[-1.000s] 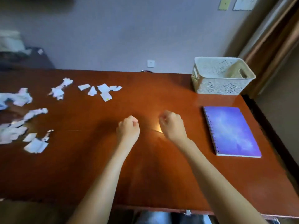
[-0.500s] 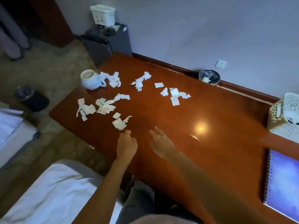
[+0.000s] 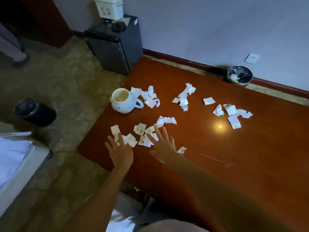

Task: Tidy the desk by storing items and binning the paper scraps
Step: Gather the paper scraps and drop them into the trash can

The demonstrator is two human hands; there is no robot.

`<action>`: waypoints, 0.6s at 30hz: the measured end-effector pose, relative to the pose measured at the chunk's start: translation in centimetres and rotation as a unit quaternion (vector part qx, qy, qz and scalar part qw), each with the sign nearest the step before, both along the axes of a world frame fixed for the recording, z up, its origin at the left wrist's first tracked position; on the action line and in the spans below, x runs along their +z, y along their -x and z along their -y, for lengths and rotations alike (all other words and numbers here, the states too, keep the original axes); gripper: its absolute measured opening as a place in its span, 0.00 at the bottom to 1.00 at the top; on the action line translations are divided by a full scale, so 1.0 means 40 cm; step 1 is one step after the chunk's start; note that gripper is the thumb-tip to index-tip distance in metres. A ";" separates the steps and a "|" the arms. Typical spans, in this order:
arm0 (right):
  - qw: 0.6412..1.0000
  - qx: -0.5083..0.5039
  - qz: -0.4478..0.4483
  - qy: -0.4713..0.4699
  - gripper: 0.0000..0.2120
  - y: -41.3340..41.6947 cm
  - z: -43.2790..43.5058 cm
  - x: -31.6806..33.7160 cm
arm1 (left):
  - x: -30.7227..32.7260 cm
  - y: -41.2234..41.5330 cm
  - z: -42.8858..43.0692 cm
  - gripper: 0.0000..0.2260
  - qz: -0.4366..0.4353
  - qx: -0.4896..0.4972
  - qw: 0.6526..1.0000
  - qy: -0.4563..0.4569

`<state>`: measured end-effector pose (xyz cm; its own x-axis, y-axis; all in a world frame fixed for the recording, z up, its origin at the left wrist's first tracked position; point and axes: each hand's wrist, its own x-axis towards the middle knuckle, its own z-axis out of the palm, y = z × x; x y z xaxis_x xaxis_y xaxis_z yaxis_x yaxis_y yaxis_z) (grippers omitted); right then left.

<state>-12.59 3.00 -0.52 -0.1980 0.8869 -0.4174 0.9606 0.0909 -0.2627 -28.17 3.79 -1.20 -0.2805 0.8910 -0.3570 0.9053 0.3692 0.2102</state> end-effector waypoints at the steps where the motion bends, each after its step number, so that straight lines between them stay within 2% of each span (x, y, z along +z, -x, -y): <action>1: 1.000 0.001 0.009 -0.006 0.33 0.014 -0.026 -0.009 | -0.022 0.029 -0.027 0.26 -0.024 -0.031 0.999 0.004; 7: 0.999 0.017 0.047 0.006 0.31 0.039 -0.116 -0.083 | -0.125 0.121 -0.104 0.24 -0.072 -0.161 0.984 0.033; 10: 0.998 0.034 0.053 0.003 0.31 0.025 -0.111 -0.113 | -0.126 0.099 -0.091 0.28 -0.012 -0.131 0.991 0.013; 15: 0.998 0.015 0.049 -0.036 0.25 -0.045 -0.022 -0.126 | -0.133 -0.005 -0.046 0.32 0.009 -0.233 0.972 -0.029; 18: 0.994 -0.018 0.079 -0.070 0.24 -0.118 0.058 -0.135 | -0.132 -0.105 -0.019 0.29 0.025 -0.270 0.962 -0.026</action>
<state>-7.85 0.69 -5.94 -0.1072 0.9439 -0.3122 0.9921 0.0812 -0.0951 -23.96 4.54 -6.48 0.2453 0.9191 -0.3085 0.9504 -0.1651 0.2638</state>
